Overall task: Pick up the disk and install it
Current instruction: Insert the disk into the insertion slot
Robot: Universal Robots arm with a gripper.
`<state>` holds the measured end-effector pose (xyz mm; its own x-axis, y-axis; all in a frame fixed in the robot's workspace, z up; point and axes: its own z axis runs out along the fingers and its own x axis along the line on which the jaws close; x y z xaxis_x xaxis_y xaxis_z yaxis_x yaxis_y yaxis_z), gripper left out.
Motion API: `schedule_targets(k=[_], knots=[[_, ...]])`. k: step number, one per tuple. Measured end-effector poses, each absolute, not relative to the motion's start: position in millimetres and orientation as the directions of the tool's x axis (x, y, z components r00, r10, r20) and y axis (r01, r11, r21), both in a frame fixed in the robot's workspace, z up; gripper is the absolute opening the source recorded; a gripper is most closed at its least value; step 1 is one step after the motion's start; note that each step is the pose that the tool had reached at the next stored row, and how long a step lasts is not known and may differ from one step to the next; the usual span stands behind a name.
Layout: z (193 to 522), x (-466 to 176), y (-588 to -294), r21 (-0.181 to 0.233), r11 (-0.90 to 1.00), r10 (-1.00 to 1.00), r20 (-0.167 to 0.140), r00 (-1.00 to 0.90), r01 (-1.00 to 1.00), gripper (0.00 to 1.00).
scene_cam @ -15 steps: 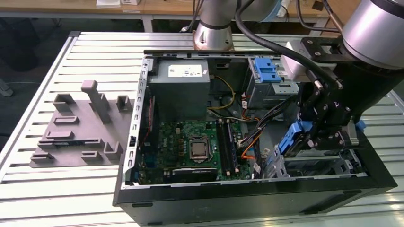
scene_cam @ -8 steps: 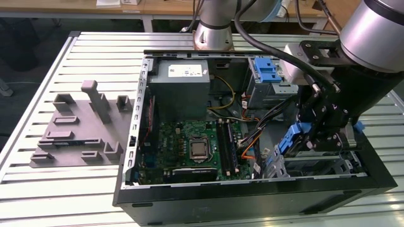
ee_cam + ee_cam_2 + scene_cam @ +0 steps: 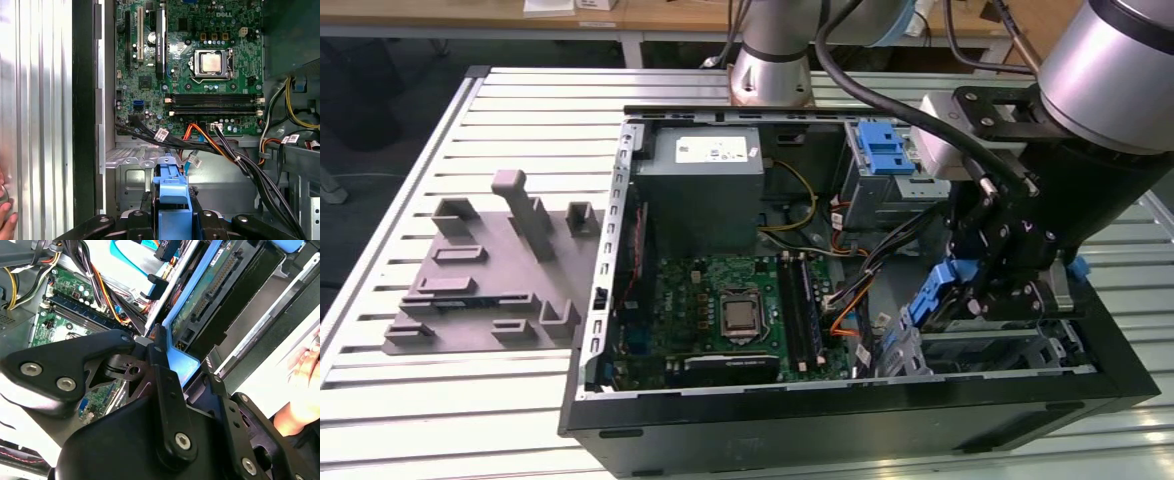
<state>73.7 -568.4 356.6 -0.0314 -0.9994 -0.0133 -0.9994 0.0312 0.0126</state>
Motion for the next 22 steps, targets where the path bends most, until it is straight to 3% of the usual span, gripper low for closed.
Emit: schedule_targets(k=[3,4,11,13,14,18,22], knots=[[356.7,73.7,-568.4,0.013,0.031,-0.999,-0.013,-0.031,-0.999,0.38],[356.5,73.7,-568.3,0.013,0.031,-0.999,-0.013,-0.031,-0.999,0.44],[356.4,73.7,-568.4,0.013,0.031,-0.999,-0.013,-0.031,-0.999,0.42],[355.9,73.7,-568.4,0.013,0.031,-0.999,-0.013,-0.031,-0.999,0.30],[355.9,73.7,-568.4,0.013,0.031,-0.999,-0.013,-0.031,-0.999,0.30],[355.7,73.7,-568.4,0.013,0.031,-0.999,-0.013,-0.031,-0.999,0.13],[355.7,73.7,-568.4,0.013,0.031,-0.999,-0.013,-0.031,-0.999,0.11]])
